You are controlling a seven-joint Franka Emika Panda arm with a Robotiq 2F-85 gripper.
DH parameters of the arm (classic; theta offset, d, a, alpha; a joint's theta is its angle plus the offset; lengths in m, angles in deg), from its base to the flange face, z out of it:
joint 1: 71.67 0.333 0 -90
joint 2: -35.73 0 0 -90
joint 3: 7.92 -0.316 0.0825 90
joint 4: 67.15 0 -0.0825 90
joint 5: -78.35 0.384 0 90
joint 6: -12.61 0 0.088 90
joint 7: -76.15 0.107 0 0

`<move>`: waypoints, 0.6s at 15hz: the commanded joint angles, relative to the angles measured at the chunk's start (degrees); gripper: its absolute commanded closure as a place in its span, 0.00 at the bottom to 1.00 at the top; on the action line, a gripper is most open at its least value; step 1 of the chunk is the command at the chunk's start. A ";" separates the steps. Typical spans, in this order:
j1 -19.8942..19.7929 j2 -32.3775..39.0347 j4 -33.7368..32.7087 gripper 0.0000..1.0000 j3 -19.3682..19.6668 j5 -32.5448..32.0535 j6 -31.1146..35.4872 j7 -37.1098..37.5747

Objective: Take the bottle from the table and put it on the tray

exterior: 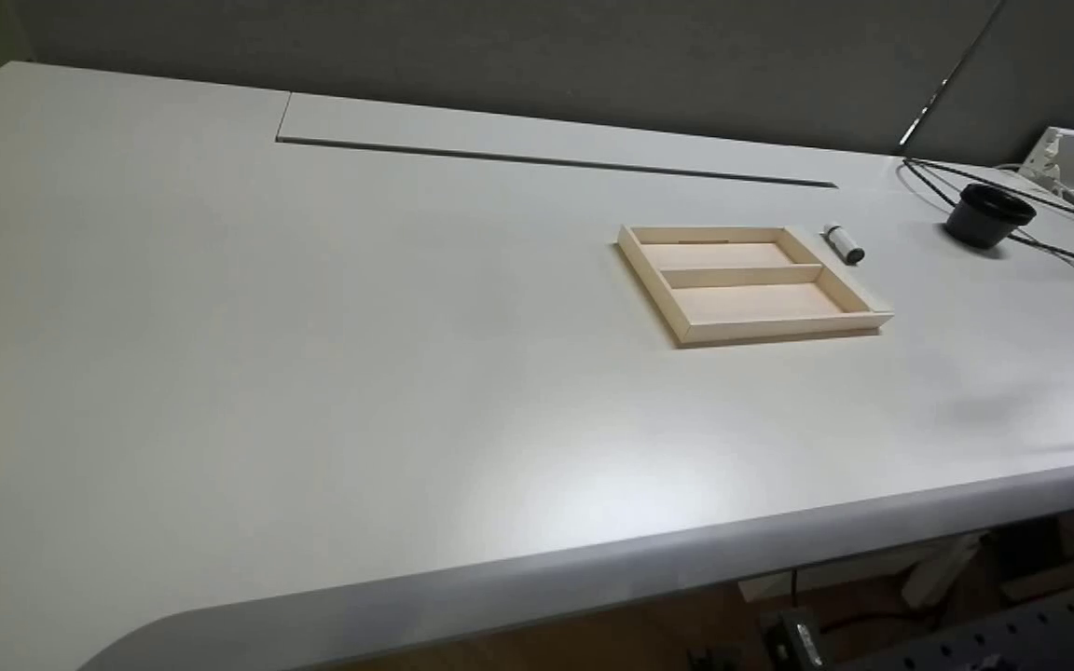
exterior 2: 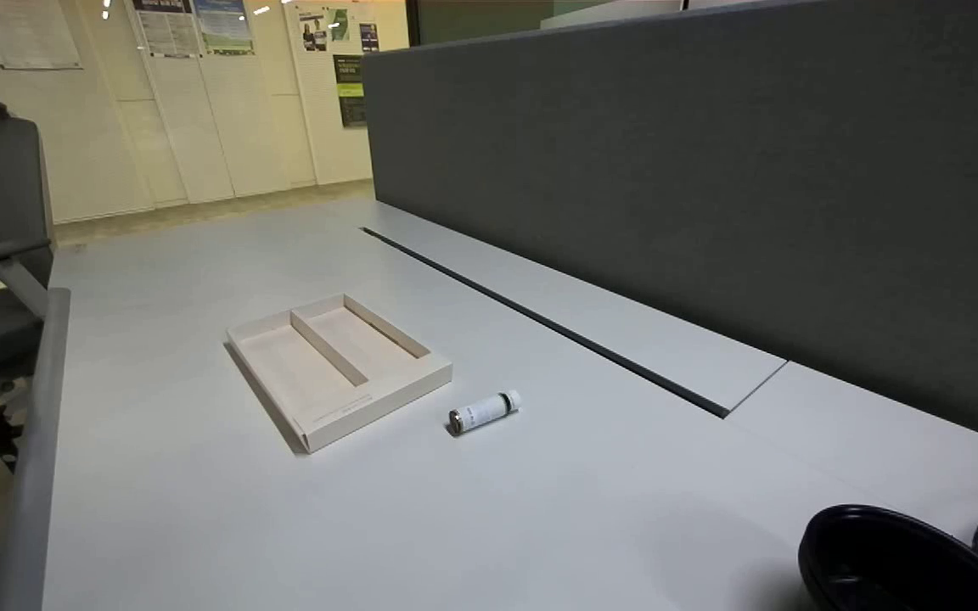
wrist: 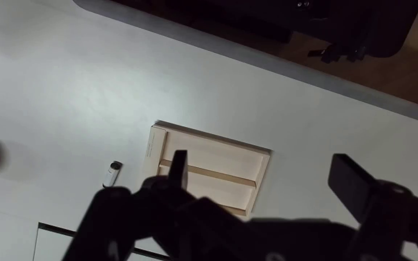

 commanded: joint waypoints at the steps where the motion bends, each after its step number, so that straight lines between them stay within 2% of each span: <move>1: 0.29 -0.53 0.16 0.00 -0.36 -0.98 1.52 1.47; 2: -0.11 -0.11 0.53 0.00 -0.55 -1.57 3.14 2.15; 5: -3.52 2.90 4.70 0.00 0.03 -7.22 18.39 5.66; 7: -6.81 6.08 7.29 0.00 1.46 -11.37 29.15 7.78; 8: -10.18 10.10 8.79 0.00 2.30 -14.55 37.30 9.89; 9: -12.01 12.75 8.39 0.00 3.33 -15.06 38.95 11.22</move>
